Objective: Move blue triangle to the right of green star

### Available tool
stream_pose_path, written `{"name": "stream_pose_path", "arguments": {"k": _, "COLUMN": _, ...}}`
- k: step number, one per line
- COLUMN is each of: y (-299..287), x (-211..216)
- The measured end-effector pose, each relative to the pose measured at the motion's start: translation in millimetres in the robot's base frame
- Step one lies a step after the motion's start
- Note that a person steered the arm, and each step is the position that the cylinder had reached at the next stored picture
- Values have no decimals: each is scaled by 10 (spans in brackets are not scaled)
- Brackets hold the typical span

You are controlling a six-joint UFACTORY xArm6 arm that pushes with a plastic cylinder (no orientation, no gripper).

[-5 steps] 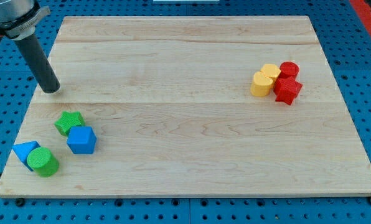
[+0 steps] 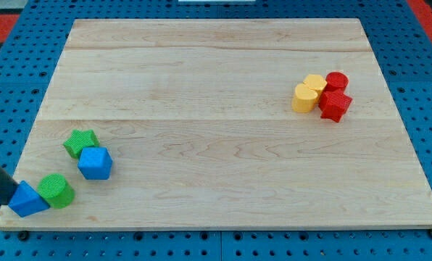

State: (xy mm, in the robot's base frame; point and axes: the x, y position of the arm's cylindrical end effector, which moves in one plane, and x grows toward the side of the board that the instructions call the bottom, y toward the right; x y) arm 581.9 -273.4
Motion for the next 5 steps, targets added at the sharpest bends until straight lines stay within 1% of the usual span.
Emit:
{"name": "stream_pose_path", "arguments": {"k": 2, "y": -304, "x": 35}}
{"name": "stream_pose_path", "arguments": {"k": 3, "y": -158, "x": 174}}
{"name": "stream_pose_path", "arguments": {"k": 4, "y": 236, "x": 367}}
{"name": "stream_pose_path", "arguments": {"k": 5, "y": 599, "x": 245}}
